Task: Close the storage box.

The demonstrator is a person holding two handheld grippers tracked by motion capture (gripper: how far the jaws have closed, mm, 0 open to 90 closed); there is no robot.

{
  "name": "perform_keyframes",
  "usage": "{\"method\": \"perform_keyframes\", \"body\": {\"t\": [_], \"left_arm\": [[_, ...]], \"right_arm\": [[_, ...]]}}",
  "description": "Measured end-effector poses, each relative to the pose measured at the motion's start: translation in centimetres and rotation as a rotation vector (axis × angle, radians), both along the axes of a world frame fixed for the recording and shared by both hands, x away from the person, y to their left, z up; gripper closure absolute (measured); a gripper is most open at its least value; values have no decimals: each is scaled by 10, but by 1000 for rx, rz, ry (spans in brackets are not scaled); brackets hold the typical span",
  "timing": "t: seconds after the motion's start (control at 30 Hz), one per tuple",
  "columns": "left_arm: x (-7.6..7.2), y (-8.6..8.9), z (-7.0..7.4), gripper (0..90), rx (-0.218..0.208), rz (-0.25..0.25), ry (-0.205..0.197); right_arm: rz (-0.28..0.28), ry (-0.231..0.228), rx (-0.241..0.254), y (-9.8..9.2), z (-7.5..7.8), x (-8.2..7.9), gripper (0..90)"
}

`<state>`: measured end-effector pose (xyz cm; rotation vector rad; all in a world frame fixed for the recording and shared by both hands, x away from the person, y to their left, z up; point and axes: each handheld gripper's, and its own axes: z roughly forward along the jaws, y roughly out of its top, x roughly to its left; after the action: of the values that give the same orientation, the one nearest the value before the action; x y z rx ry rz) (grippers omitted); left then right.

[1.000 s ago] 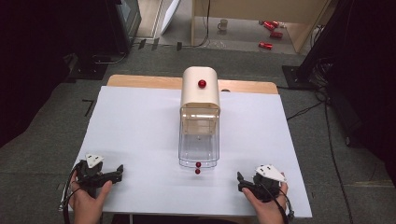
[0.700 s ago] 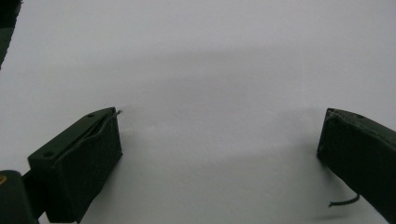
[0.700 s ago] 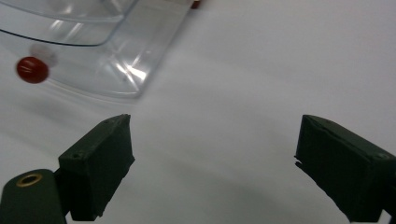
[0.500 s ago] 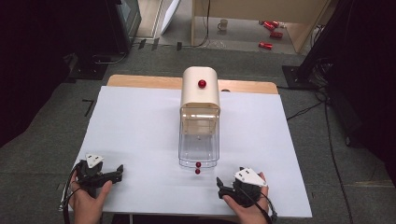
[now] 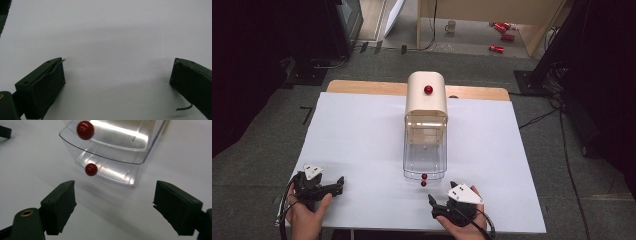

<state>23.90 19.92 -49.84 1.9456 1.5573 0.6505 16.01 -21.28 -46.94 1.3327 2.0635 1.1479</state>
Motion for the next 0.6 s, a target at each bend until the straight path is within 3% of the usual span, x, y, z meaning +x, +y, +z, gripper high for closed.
{"method": "perform_keyframes", "body": {"t": [0.1, 0.2, 0.3, 0.6], "left_arm": [[0, 0, 0, 0, 0, 0, 0], [0, 0, 0, 0, 0, 0, 0], [0, 0, 0, 0, 0, 0, 0], [0, 0, 0, 0, 0, 0, 0]], "right_arm": [[24, -18, 43, 6, 4, -2, 342], [37, -26, 51, 9, 5, -2, 395], [50, -44, 70, 13, 10, 0, 506], [88, -55, 68, 24, 12, 4, 641]]}}
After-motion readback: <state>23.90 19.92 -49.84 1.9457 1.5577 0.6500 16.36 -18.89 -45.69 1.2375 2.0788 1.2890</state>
